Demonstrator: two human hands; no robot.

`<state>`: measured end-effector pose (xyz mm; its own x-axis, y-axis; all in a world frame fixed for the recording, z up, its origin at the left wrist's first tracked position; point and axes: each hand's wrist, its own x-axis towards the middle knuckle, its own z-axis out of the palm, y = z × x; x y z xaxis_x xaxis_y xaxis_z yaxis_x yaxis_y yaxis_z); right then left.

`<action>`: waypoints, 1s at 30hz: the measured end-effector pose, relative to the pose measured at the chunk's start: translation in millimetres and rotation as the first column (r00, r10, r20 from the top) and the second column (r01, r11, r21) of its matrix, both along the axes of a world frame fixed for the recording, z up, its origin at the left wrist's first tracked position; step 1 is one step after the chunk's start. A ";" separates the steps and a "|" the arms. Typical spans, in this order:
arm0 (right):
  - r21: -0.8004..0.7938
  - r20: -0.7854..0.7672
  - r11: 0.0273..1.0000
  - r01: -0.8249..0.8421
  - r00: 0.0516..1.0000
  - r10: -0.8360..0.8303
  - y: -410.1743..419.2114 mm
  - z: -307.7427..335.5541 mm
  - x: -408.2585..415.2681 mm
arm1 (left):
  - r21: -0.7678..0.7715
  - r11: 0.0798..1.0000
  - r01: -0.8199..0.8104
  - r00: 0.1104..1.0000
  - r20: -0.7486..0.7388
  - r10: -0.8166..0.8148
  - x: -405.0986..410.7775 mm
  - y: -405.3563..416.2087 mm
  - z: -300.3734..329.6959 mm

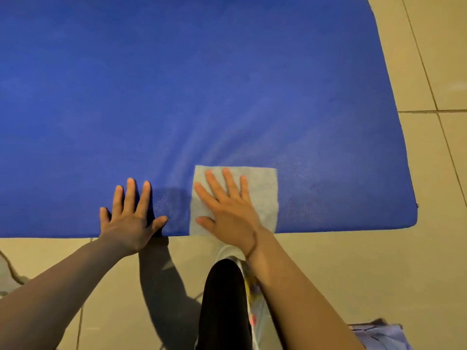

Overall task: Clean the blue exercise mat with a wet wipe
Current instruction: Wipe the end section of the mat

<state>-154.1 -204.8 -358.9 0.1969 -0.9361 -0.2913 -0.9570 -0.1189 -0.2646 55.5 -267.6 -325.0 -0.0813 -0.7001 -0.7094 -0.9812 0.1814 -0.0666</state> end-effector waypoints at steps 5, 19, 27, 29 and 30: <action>0.013 0.052 0.989 -0.148 0.988 0.147 -14.8 1.9 -32.6 | -0.038 0.999 -0.002 1.000 -0.019 0.002 1.2 1.7 -0.5; -0.075 -0.104 0.335 0.939 0.326 -0.939 92.7 -7.3 -199.1 | -0.095 0.995 -0.018 1.000 -0.020 0.016 6.1 3.7 -9.4; -0.171 -0.036 0.888 0.427 0.898 -0.439 30.7 -15.8 -40.4 | -0.170 0.985 -0.021 0.999 -0.035 0.016 6.0 9.4 -11.4; -0.152 0.006 0.953 0.261 0.965 -0.263 22.9 -13.8 -30.5 | -0.157 0.987 -0.017 1.000 -0.015 0.015 2.9 9.3 -9.5; -0.143 0.028 0.968 0.208 0.978 -0.207 21.4 -13.8 -36.9 | -0.156 0.988 -0.017 1.000 -0.007 0.016 2.2 9.5 -9.4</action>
